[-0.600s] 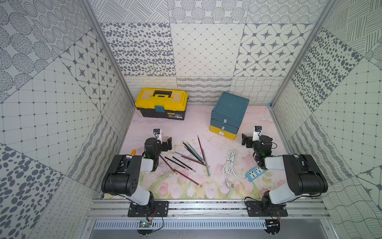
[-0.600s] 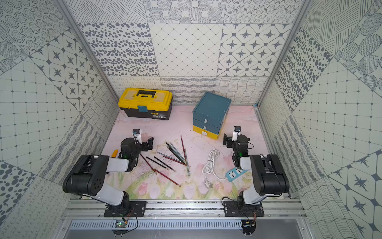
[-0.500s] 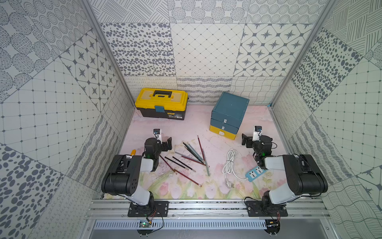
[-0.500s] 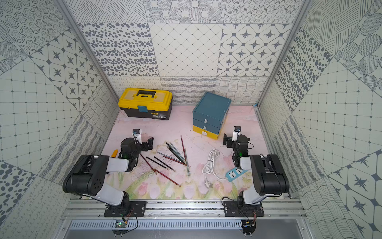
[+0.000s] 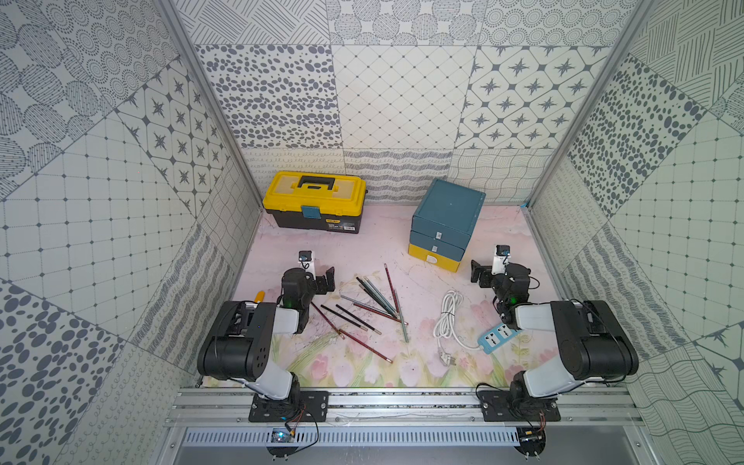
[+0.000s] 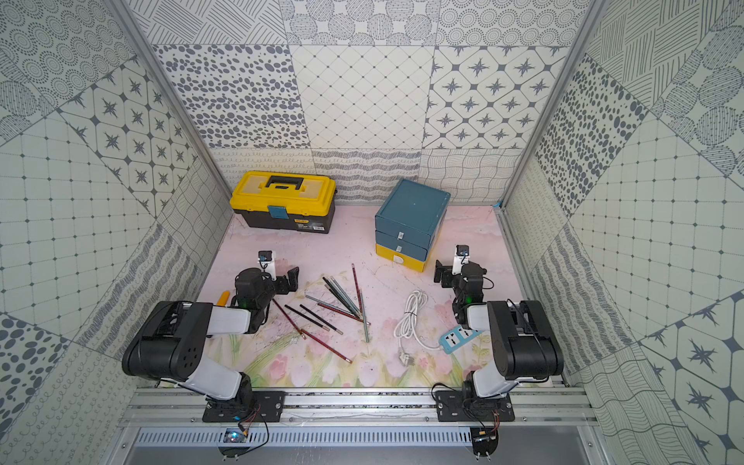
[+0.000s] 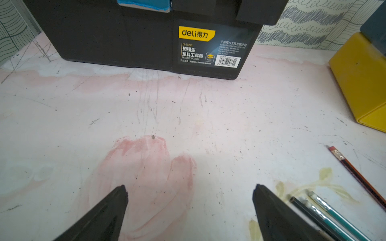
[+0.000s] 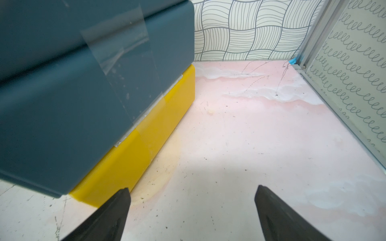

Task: Please place the pencils in the drawer according to their color
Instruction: Open the drawer in the storage box.

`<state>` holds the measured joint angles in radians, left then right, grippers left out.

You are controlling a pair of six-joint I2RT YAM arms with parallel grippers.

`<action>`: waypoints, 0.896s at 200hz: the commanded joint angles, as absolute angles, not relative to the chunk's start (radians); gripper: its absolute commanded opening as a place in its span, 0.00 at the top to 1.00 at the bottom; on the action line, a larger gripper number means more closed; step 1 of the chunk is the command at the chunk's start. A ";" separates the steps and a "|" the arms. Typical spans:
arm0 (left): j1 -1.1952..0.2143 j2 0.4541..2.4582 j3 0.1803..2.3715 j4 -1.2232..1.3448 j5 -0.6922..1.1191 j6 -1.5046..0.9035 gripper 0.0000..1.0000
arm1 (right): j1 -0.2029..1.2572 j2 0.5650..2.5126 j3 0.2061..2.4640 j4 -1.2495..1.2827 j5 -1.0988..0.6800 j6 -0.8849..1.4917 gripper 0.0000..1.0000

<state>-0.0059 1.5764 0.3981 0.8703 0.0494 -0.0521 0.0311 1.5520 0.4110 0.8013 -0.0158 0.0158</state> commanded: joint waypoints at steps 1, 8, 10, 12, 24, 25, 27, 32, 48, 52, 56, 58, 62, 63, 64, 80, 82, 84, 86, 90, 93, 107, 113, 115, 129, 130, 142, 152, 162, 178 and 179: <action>-0.002 1.580 0.409 0.865 0.073 -0.042 0.01 | 0.029 1.557 0.416 0.828 -0.009 0.026 0.01; -0.002 1.581 0.409 0.866 0.073 -0.042 0.01 | 0.029 1.557 0.416 0.828 -0.009 0.027 0.01; -0.001 1.580 0.409 0.866 0.073 -0.042 0.01 | 0.029 1.557 0.416 0.828 -0.009 0.026 0.01; -0.001 1.582 0.409 0.865 0.074 -0.042 0.01 | 0.029 1.557 0.416 0.828 -0.009 0.026 0.01; 0.000 1.580 0.407 0.867 0.076 -0.042 0.01 | 0.029 1.556 0.416 0.829 -0.009 0.025 0.01; 0.000 1.581 0.408 0.867 0.076 -0.042 0.01 | 0.029 1.557 0.417 0.829 -0.009 0.026 0.01; 0.000 1.581 0.407 0.869 0.075 -0.044 0.01 | 0.029 1.557 0.416 0.828 -0.009 0.025 0.01; -0.001 1.581 0.406 0.870 0.078 -0.043 0.01 | 0.029 1.558 0.416 0.829 -0.009 0.025 0.01; 0.000 1.579 0.403 0.878 0.073 -0.046 0.01 | 0.029 1.557 0.416 0.830 -0.008 0.025 0.01; -0.001 1.578 0.400 0.883 0.072 -0.046 0.01 | 0.029 1.556 0.416 0.830 -0.005 0.025 0.01; -0.001 1.578 0.395 0.891 0.070 -0.048 0.01 | 0.029 1.555 0.417 0.830 0.001 0.029 0.01; 0.000 1.578 0.392 0.898 0.068 -0.050 0.01 | 0.029 1.553 0.418 0.827 0.006 0.031 0.01; -0.001 1.575 0.384 0.912 0.063 -0.052 0.01 | 0.029 1.549 0.421 0.817 0.014 0.036 0.01; -0.001 1.575 0.382 0.915 0.061 -0.053 0.01 | 0.029 1.548 0.421 0.814 0.016 0.037 0.01; -0.001 1.575 0.380 0.919 0.060 -0.054 0.01 | 0.029 1.546 0.422 0.810 0.017 0.037 0.01; 0.000 1.561 0.344 0.980 0.035 -0.064 0.01 | 0.029 1.516 0.443 0.752 0.015 0.033 0.01; 0.000 1.558 0.338 0.984 0.032 -0.066 0.01 | 0.029 1.513 0.446 0.746 0.013 0.031 0.01; 0.000 1.554 0.335 0.988 0.029 -0.068 0.01 | 0.029 1.509 0.447 0.737 0.011 0.032 0.01; -0.001 1.552 0.332 0.992 0.024 -0.069 0.01 | 0.029 1.506 0.449 0.732 0.011 0.032 0.01; -0.001 1.545 0.327 0.994 0.017 -0.072 0.01 | 0.029 1.500 0.453 0.719 0.012 0.031 0.01; -0.001 1.540 0.323 0.993 0.012 -0.073 0.01 | 0.029 1.497 0.454 0.712 0.011 0.030 0.01; 0.000 1.513 0.311 0.990 0.000 -0.079 0.01 | 0.030 1.478 0.453 0.699 0.021 0.032 0.01; -0.001 1.499 0.307 0.987 -0.005 -0.080 0.01 | 0.028 1.469 0.453 0.692 0.028 0.035 0.01; 0.000 1.495 0.306 0.984 -0.007 -0.082 0.01 | 0.029 1.466 0.453 0.690 0.031 0.035 0.01; -0.001 1.459 0.295 0.970 -0.020 -0.086 0.01 | 0.028 1.445 0.453 0.666 0.049 0.040 0.01; -0.001 1.456 0.295 0.969 -0.020 -0.086 0.01 | 0.029 1.444 0.453 0.664 0.050 0.041 0.01; 0.000 1.424 0.286 0.961 -0.030 -0.089 0.01 | 0.029 1.429 0.452 0.652 0.053 0.041 0.01; -0.001 1.394 0.284 0.941 -0.036 -0.090 0.01 | 0.029 1.420 0.454 0.636 0.054 0.041 0.01; 0.000 1.358 0.283 0.911 -0.043 -0.093 0.01 | 0.029 1.411 0.460 0.608 0.065 0.044 0.01; 0.000 1.282 0.291 0.835 -0.053 -0.105 0.01 | 0.029 1.392 0.468 0.557 0.092 0.058 0.01; -0.001 1.276 0.291 0.830 -0.055 -0.108 0.01 | 0.028 1.389 0.468 0.555 0.095 0.059 0.01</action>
<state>-0.0059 1.3930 0.2920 0.8867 -0.0090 -0.0761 0.0311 1.4300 0.4377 0.6163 0.0463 0.0341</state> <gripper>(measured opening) 0.992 0.989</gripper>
